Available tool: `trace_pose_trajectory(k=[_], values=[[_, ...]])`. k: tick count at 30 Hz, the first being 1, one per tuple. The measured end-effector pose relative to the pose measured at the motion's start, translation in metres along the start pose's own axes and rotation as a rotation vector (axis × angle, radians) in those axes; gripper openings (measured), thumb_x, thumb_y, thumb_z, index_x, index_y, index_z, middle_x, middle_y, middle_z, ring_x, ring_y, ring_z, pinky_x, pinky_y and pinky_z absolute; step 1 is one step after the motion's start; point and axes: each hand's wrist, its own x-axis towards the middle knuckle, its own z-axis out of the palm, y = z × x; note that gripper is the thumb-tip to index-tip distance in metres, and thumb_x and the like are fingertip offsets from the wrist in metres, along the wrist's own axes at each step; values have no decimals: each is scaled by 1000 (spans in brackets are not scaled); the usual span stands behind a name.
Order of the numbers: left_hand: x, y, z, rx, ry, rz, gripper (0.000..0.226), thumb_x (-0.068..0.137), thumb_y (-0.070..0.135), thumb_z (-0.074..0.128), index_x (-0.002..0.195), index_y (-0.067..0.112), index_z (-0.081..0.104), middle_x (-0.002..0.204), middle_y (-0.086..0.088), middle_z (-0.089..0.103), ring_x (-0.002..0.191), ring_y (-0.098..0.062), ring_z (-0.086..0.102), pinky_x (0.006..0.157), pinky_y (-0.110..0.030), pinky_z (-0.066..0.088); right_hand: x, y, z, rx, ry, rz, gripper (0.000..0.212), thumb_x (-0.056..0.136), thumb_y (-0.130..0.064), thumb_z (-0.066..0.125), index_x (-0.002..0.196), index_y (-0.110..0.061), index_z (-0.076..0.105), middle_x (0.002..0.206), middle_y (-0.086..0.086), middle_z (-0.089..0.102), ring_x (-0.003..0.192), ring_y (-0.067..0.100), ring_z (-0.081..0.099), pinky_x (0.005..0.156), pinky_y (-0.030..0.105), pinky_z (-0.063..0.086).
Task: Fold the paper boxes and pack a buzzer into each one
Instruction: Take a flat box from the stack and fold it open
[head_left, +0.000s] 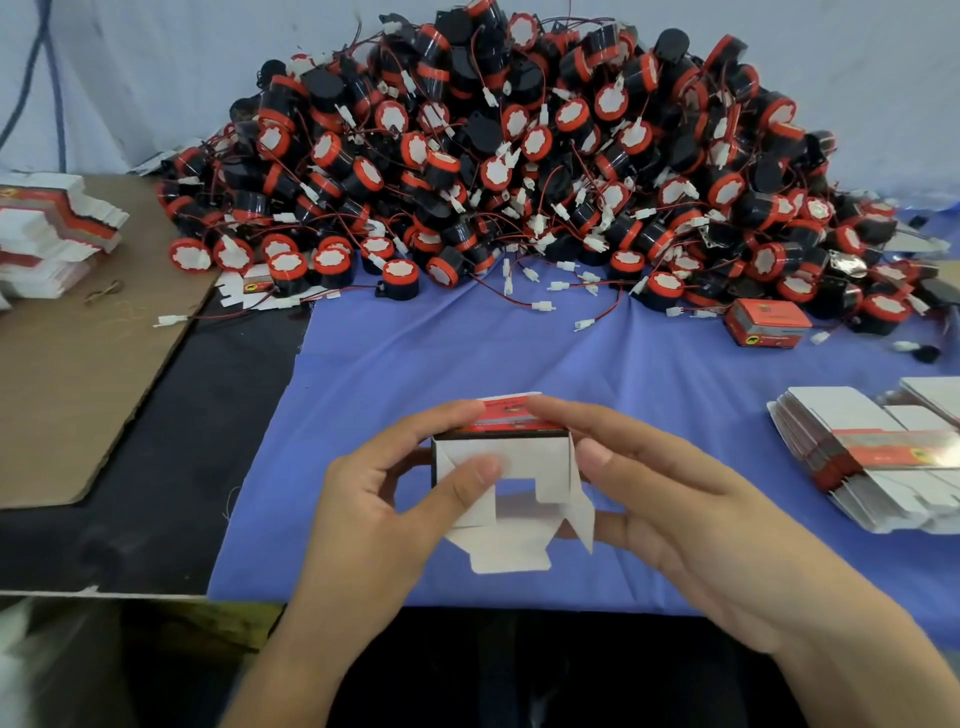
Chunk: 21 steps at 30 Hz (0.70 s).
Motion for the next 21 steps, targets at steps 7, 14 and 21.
trace_pose_trajectory(k=[7, 14, 21], values=[[-2, 3, 3, 14, 31, 10, 34, 82, 33, 82, 115, 43, 75, 116, 14, 76, 111, -12, 71, 91, -29, 58, 7, 22, 3, -173, 114, -115, 40, 96, -22, 69, 134, -29, 63, 131, 1, 69, 125, 21, 63, 92, 40, 59], [-12, 2, 6, 67, -57, 64, 56, 86, 71, 64, 139, 56, 54, 140, 24, 62, 133, -3, 55, 103, -27, 50, 12, 31, 21, -236, 369, -250, 26, 94, -24, 73, 116, -35, 65, 108, -3, 76, 101, 15, 71, 67, 31, 61], [-12, -1, 13, -117, 77, 77, 43, 87, 37, 74, 129, 37, 68, 124, 5, 73, 114, -16, 69, 87, -25, 58, 7, 27, 29, -402, 331, -296, 26, 92, -54, 64, 102, -40, 45, 106, -16, 73, 89, 10, 71, 71, 23, 53]])
